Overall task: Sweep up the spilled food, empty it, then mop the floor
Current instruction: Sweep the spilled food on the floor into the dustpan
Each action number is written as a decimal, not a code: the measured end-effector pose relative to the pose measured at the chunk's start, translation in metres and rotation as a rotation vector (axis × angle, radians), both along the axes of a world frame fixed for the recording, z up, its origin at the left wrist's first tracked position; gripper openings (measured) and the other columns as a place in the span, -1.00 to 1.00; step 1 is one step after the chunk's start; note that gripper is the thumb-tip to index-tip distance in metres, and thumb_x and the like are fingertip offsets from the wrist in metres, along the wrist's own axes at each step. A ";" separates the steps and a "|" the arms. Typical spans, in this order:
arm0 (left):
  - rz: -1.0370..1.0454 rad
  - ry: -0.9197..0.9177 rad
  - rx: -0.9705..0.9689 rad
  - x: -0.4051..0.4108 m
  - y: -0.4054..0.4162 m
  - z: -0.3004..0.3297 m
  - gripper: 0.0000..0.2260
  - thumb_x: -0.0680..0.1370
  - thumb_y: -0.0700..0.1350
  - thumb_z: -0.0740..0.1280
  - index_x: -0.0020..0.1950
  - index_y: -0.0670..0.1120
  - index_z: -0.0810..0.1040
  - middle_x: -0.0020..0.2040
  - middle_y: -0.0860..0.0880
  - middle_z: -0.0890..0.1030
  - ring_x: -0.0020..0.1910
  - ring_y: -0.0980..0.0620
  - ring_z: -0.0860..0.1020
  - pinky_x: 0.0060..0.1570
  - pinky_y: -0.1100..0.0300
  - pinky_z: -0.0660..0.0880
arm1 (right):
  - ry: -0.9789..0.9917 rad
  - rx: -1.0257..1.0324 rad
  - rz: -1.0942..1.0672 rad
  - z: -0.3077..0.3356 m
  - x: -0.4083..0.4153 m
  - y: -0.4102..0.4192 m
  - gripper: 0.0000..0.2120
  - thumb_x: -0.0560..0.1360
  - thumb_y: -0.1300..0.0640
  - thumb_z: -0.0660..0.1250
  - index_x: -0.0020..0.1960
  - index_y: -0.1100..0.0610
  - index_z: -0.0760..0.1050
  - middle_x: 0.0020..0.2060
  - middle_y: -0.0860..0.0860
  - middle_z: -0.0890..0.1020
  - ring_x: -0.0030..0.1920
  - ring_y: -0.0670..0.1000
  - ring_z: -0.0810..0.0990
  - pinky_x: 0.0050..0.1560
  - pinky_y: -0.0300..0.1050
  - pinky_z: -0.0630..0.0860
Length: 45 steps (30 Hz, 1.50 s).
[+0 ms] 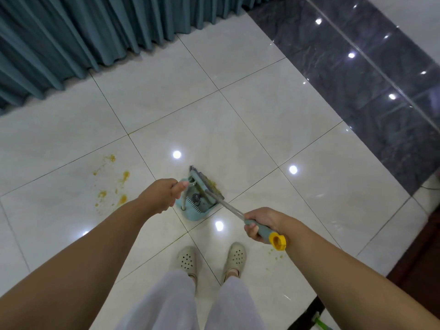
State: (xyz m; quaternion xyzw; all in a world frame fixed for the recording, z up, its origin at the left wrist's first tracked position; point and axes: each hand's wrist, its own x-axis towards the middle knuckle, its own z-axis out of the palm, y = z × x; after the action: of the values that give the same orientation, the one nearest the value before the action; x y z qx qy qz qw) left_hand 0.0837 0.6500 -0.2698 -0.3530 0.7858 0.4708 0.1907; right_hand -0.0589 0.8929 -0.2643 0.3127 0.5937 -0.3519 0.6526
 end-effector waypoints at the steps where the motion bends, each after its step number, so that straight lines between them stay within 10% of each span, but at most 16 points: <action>1: 0.006 0.007 0.011 0.002 0.001 0.000 -0.58 0.59 0.17 0.11 -0.27 -0.12 0.45 -0.44 -0.03 0.46 -0.55 0.05 0.35 -0.56 0.28 0.30 | -0.006 -0.007 -0.019 0.004 0.000 0.001 -0.91 0.60 0.22 0.09 -0.06 0.23 0.29 -0.58 0.07 0.34 -0.70 -0.07 0.27 -0.71 -0.38 0.26; 16: 0.028 -0.004 -0.052 0.046 -0.002 0.008 -0.57 0.58 0.19 0.12 -0.29 -0.09 0.47 -0.46 -0.01 0.49 -0.55 0.08 0.37 -0.57 0.28 0.31 | 0.220 0.028 0.169 0.008 -0.035 -0.034 -0.86 0.62 0.22 0.14 -0.11 0.24 0.32 -0.63 0.07 0.39 -0.73 -0.07 0.30 -0.71 -0.39 0.26; 29: 0.137 0.058 0.011 0.064 -0.009 0.003 -0.53 0.58 0.19 0.11 -0.28 -0.14 0.48 -0.53 0.00 0.46 -0.67 0.14 0.32 -0.60 0.30 0.30 | 0.352 0.195 0.586 -0.031 -0.006 -0.033 -0.82 0.61 0.20 0.17 0.15 0.27 0.33 -0.30 0.14 0.42 -0.47 -0.03 0.37 -0.61 -0.35 0.37; 45: 0.054 0.012 -0.082 0.057 0.014 0.005 -0.52 0.58 0.22 0.08 -0.25 -0.13 0.49 -0.45 -0.05 0.47 -0.54 0.06 0.37 -0.52 0.27 0.32 | 0.332 0.263 0.468 -0.008 0.010 0.045 -0.86 0.58 0.21 0.21 0.02 0.30 0.37 -0.35 0.15 0.45 -0.52 -0.02 0.37 -0.60 -0.34 0.36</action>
State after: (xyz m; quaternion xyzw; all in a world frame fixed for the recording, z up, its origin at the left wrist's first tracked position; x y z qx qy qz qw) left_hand 0.1407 0.6645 -0.2646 -0.3785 0.7958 0.4454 0.1586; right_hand -0.0487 0.9381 -0.2723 0.1876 0.7883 -0.1586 0.5641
